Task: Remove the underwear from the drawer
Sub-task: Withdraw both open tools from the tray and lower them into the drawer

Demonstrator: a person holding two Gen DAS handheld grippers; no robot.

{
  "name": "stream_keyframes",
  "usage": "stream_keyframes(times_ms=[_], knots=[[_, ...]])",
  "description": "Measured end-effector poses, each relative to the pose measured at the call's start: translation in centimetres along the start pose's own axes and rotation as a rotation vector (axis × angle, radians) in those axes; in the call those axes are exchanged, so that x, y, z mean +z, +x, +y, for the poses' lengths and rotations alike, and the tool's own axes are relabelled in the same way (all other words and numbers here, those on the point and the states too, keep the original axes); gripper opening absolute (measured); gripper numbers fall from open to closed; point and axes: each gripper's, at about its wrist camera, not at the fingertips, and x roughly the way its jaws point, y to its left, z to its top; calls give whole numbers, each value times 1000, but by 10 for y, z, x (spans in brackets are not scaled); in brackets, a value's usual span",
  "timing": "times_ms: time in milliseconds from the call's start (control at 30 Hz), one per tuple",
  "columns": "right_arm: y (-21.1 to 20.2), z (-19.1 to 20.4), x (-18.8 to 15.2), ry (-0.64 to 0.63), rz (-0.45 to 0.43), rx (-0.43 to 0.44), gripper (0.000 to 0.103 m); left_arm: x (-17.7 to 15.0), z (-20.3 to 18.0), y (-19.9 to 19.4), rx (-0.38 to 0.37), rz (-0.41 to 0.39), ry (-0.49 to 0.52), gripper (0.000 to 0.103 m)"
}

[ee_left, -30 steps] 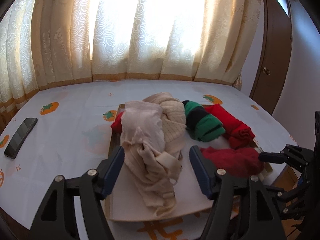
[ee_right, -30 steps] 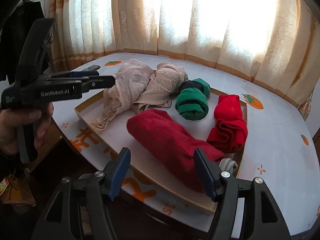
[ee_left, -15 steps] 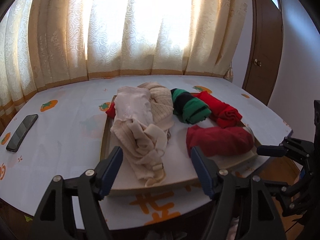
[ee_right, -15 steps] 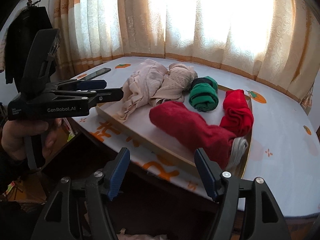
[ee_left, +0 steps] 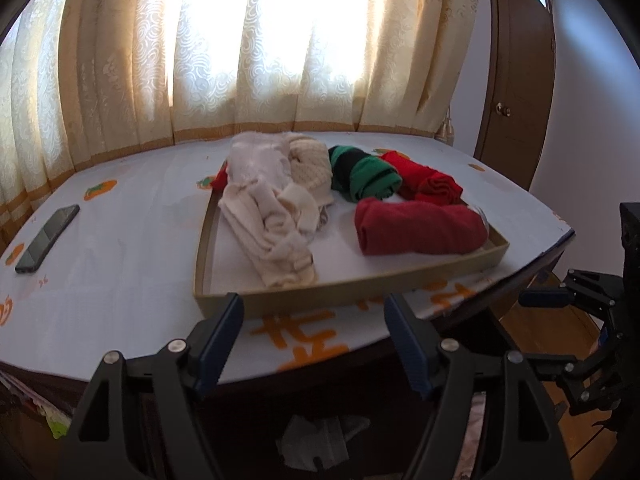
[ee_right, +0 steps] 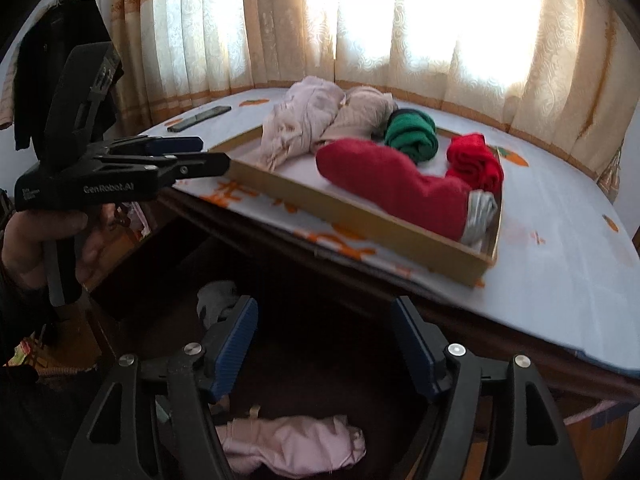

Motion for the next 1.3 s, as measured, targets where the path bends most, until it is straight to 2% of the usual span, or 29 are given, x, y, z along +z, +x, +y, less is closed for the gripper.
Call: stream_keyframes(times_ms=[333, 633, 700, 767, 800, 967, 1300], knots=[[8, -6, -28, -35, 108, -16, 72, -37, -5, 2, 1, 84, 49, 74], [22, 1, -45, -163, 253, -3, 72, -61, -8, 10, 3, 177, 120, 74], [27, 4, -47, -179, 285, 13, 72, -66, -9, 13, 6, 197, 130, 77], [32, 8, -50, -192, 311, 19, 72, -69, -9, 16, 12, 214, 144, 90], [35, 10, -51, -198, 330, 25, 72, -72, -10, 18, 16, 219, 155, 91], [47, 17, -58, -210, 382, 39, 72, -82, -17, 27, 15, 268, 215, 91], [74, 18, -69, -206, 510, 36, 72, -90, -12, 42, 26, 319, 216, 91]])
